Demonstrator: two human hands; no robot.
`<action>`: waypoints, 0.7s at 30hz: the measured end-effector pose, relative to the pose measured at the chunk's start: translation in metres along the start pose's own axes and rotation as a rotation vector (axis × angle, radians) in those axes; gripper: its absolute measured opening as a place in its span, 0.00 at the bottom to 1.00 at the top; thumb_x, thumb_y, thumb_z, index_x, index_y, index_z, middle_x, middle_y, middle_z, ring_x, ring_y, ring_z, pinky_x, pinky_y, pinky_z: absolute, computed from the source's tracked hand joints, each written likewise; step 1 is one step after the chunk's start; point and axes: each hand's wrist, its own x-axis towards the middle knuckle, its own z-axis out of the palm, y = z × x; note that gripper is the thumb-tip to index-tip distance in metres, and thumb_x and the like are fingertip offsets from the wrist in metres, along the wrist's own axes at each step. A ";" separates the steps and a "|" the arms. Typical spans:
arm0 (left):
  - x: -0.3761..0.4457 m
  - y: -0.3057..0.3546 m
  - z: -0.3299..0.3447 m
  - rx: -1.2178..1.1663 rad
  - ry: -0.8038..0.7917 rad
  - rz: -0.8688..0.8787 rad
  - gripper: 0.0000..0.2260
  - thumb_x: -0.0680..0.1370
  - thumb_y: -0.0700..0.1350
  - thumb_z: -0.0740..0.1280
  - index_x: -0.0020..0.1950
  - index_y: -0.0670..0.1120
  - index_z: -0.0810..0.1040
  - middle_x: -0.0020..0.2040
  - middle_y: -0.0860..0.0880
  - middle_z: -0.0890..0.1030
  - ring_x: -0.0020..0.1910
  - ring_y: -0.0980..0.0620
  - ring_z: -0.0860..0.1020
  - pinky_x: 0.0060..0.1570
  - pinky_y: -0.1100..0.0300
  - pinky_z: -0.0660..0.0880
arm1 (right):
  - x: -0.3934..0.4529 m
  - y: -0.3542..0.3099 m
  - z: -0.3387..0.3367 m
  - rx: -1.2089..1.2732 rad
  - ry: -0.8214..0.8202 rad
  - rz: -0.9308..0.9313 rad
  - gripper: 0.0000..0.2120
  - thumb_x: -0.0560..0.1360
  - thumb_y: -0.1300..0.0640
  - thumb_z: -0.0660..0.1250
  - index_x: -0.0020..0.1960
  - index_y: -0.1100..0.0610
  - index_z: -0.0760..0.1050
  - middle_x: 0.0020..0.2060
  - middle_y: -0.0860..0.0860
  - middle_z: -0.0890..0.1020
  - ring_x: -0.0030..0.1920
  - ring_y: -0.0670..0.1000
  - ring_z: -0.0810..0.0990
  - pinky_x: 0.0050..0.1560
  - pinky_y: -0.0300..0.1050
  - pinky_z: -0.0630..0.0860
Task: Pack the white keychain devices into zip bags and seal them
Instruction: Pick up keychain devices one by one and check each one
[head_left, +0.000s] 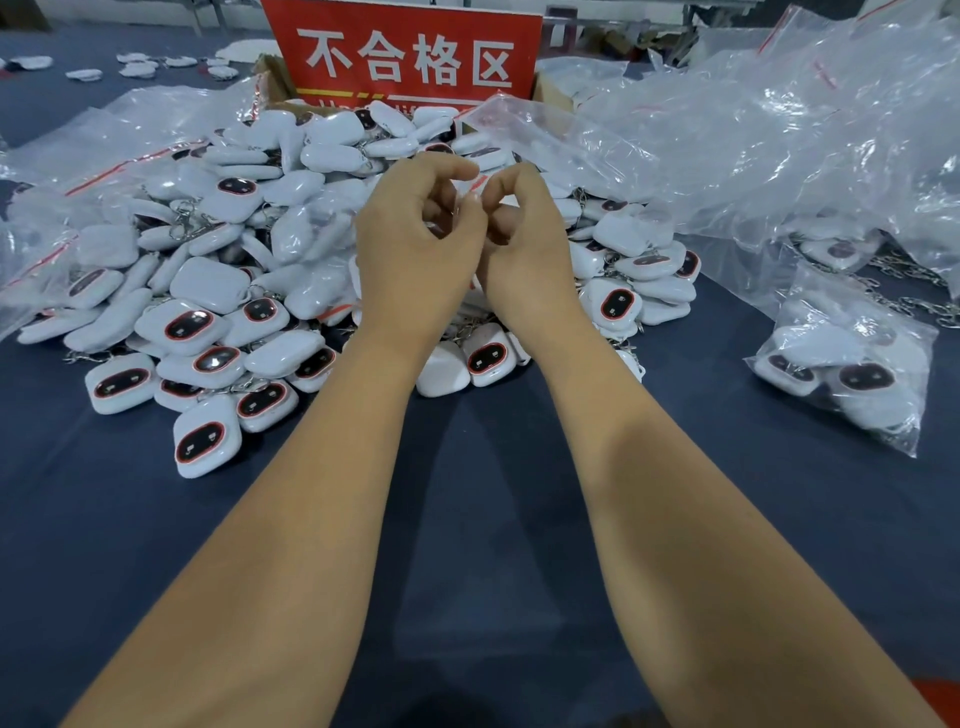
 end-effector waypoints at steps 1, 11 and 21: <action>0.000 -0.001 0.001 0.009 -0.021 -0.007 0.09 0.74 0.39 0.65 0.51 0.49 0.80 0.40 0.57 0.74 0.37 0.62 0.72 0.41 0.68 0.72 | 0.000 -0.001 0.000 0.021 -0.024 0.008 0.12 0.76 0.72 0.61 0.43 0.56 0.66 0.30 0.57 0.74 0.28 0.46 0.68 0.28 0.36 0.66; 0.006 -0.016 -0.003 0.374 -0.085 -0.155 0.16 0.77 0.36 0.58 0.60 0.50 0.77 0.55 0.47 0.78 0.46 0.51 0.76 0.44 0.57 0.70 | 0.004 -0.001 -0.008 -0.086 0.036 0.077 0.14 0.72 0.72 0.60 0.43 0.52 0.70 0.41 0.55 0.82 0.41 0.47 0.79 0.44 0.38 0.76; 0.007 -0.015 -0.009 0.397 0.014 -0.163 0.19 0.76 0.34 0.58 0.63 0.48 0.75 0.61 0.46 0.73 0.45 0.55 0.68 0.39 0.65 0.61 | 0.006 -0.004 -0.018 -0.759 -0.342 0.170 0.13 0.69 0.59 0.64 0.52 0.49 0.78 0.48 0.46 0.80 0.54 0.53 0.77 0.59 0.53 0.73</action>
